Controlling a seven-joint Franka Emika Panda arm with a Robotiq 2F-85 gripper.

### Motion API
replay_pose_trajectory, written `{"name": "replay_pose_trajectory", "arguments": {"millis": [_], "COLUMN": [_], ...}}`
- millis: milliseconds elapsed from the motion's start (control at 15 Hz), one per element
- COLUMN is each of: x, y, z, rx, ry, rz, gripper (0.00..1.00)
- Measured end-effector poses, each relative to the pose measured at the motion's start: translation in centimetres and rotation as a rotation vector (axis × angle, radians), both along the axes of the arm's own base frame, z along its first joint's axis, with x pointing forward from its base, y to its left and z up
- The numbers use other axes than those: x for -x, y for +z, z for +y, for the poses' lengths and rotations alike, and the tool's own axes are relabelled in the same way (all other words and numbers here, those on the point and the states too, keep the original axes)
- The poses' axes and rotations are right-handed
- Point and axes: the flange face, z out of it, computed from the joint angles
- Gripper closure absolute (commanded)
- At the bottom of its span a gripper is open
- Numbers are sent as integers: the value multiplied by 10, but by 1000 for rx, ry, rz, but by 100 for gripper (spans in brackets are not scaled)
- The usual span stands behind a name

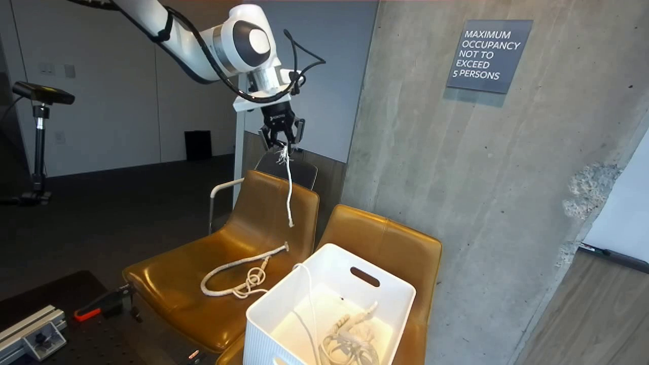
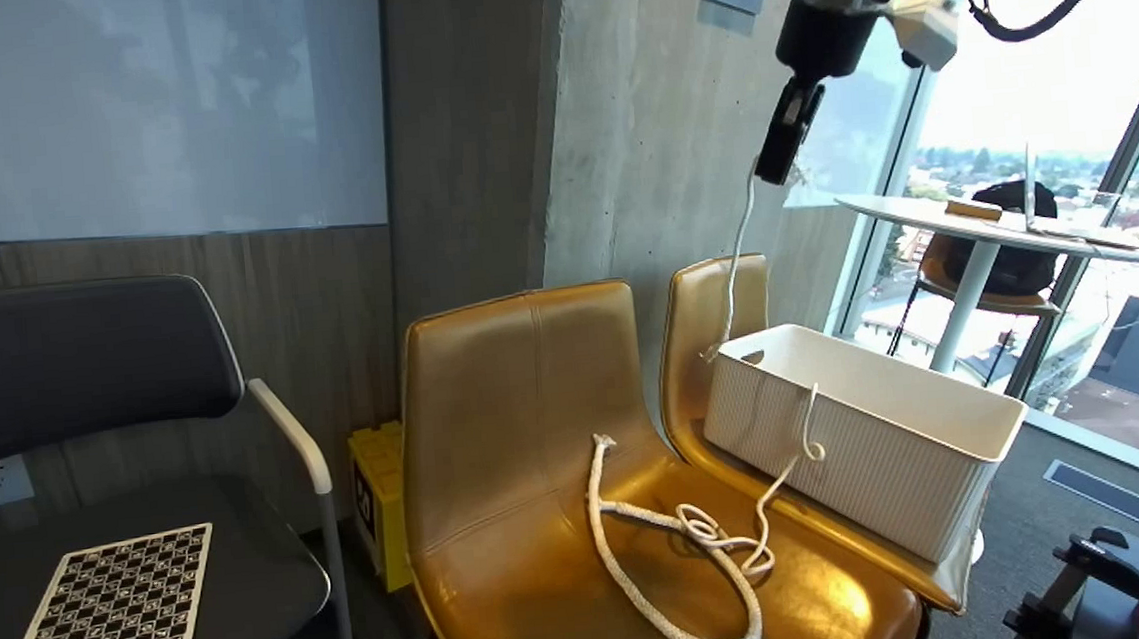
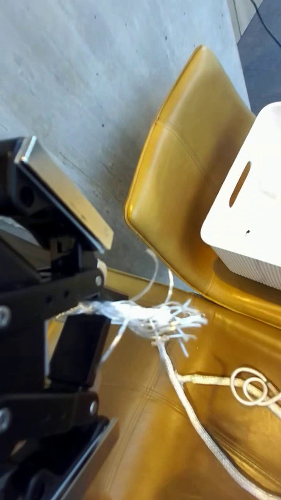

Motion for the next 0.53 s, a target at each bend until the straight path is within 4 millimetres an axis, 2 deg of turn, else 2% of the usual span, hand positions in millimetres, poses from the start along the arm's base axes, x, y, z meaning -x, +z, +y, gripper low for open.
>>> {"name": "replay_pose_trajectory", "arguments": {"millis": [133, 267, 400, 533], "x": [3, 6, 7, 7], "y": [44, 79, 99, 103], "z": [-42, -83, -116, -139], "rx": [-31, -58, -77, -90], "ry": [-53, -105, -146, -180], "rz": [-36, -66, -84, -86], "gripper": [100, 100, 100, 100]}}
